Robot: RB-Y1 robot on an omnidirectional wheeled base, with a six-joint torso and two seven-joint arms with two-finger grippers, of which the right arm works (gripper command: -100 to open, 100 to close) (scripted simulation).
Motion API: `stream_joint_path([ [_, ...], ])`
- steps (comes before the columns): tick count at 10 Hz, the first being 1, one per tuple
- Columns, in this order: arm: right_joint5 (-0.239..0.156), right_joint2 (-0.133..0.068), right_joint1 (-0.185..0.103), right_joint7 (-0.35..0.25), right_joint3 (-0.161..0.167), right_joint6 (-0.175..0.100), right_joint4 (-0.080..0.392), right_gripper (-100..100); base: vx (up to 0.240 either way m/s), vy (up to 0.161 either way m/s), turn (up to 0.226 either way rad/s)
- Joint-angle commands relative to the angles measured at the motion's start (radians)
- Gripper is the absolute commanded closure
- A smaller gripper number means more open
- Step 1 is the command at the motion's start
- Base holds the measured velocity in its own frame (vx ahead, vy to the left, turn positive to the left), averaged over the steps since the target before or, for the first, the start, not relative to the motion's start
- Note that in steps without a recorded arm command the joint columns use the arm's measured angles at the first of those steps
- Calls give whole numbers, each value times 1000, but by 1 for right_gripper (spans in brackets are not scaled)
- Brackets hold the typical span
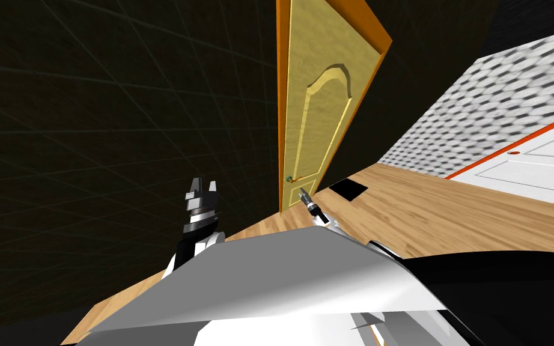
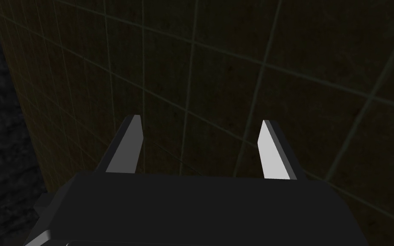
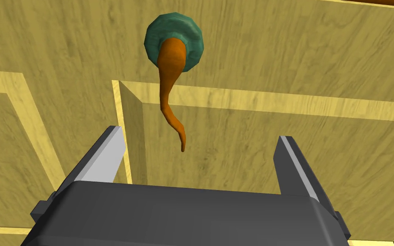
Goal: Pull the door open
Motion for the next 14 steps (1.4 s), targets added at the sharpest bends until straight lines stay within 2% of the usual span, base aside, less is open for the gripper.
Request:
stream_joint_path([
  [1, -2, -10, -15, -9, 8, -7, 34, -100, 40, -80, 96],
  [6, -10, -40, -55, -31, 34, -24, 134, -100, 35, -70, 108],
  [8, -12, -48, -65, -37, 40, -28, 159, -100, 30, -71, 66],
  [9, -11, -45, -58, -33, 37, -26, 145, -100, 17, -32, 17],
  [10, -22, -57, -53, -45, 16, -47, 179, -100, 108, 65, 231],
  [14, -45, -82, -40, -71, -34, -95, 253, -100, 163, 81, 242],
])
